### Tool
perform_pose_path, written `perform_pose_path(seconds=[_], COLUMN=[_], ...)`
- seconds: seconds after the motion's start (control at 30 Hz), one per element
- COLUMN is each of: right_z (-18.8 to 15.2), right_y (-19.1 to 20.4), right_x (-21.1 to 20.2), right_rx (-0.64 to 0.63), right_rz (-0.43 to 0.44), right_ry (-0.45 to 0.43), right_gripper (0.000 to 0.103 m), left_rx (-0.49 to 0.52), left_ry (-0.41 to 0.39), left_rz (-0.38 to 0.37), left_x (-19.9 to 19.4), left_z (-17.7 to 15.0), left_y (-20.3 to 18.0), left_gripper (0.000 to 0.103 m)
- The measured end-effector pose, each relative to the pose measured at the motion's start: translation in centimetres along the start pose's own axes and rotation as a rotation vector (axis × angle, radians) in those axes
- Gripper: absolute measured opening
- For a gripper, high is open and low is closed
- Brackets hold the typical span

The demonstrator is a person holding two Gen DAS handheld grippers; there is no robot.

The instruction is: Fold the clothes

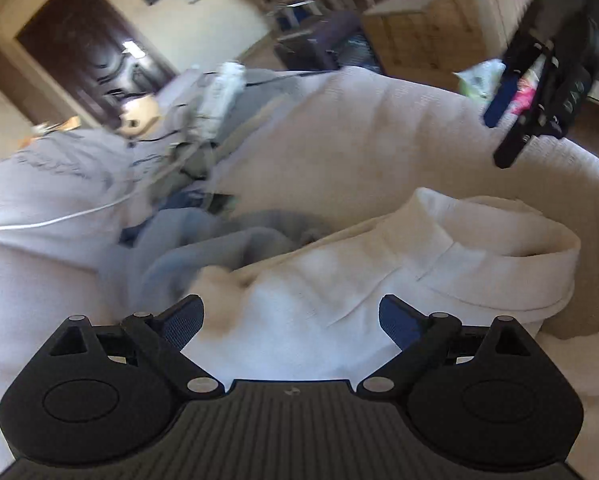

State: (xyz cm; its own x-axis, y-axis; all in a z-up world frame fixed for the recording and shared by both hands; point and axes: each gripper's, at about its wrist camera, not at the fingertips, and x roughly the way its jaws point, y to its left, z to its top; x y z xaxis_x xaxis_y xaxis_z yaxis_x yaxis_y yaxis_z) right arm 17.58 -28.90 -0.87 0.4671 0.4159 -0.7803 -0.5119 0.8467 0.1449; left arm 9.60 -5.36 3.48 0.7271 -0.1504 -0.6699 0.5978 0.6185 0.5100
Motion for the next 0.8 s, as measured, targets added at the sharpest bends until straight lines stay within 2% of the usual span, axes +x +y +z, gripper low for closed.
perform_pose_path(seconds=[0.13, 0.27, 0.3, 0.33, 0.37, 0.4, 0.43, 0.53, 0.6, 0.7, 0.8], right_z=[1.0, 1.8, 1.9, 2.0, 2.0, 1.9, 1.9, 1.9, 1.8, 2.2, 2.3], right_y=[-0.9, -0.5, -0.3, 0.1, 0.6, 1.2, 1.7, 2.4, 2.7, 1.9, 1.0], right_x=[2.1, 6.0, 7.1, 8.0, 8.6, 9.2, 9.5, 9.2, 7.4, 2.8, -3.1], right_rx=[0.012, 0.02, 0.02, 0.019, 0.008, -0.003, -0.019, -0.012, -0.021, 0.005, 0.032], right_rz=[0.121, 0.194, 0.206, 0.219, 0.223, 0.227, 0.219, 0.189, 0.156, 0.096, -0.021], right_ry=[0.048, 0.112, 0.129, 0.138, 0.133, 0.128, 0.123, 0.122, 0.088, 0.004, -0.087], right_gripper=[0.056, 0.056, 0.056, 0.055, 0.054, 0.04, 0.021, 0.009, 0.008, 0.003, 0.003], left_rx=[-0.024, -0.063, -0.068, -0.068, -0.067, -0.066, -0.072, -0.097, -0.11, -0.091, -0.096], left_ry=[0.002, -0.031, -0.028, -0.018, -0.003, 0.013, 0.034, 0.062, 0.048, -0.005, -0.072], left_rz=[-0.095, -0.153, -0.157, -0.16, -0.169, -0.175, -0.159, -0.154, -0.133, -0.083, -0.024], left_x=[2.6, 3.5, 3.6, 3.8, 3.9, 4.0, 4.2, 4.1, 3.0, 0.1, -3.0], left_z=[-0.6, -1.4, -1.5, -1.5, -1.5, -1.4, -1.3, -1.0, -0.6, 0.2, 1.0], left_y=[0.4, 0.7, 0.7, 0.6, 0.4, 0.3, 0.3, 0.9, 1.5, 2.4, 3.4], left_gripper=[0.094, 0.083, 0.069, 0.047, 0.033, 0.017, 0.01, 0.009, 0.008, 0.008, 0.008])
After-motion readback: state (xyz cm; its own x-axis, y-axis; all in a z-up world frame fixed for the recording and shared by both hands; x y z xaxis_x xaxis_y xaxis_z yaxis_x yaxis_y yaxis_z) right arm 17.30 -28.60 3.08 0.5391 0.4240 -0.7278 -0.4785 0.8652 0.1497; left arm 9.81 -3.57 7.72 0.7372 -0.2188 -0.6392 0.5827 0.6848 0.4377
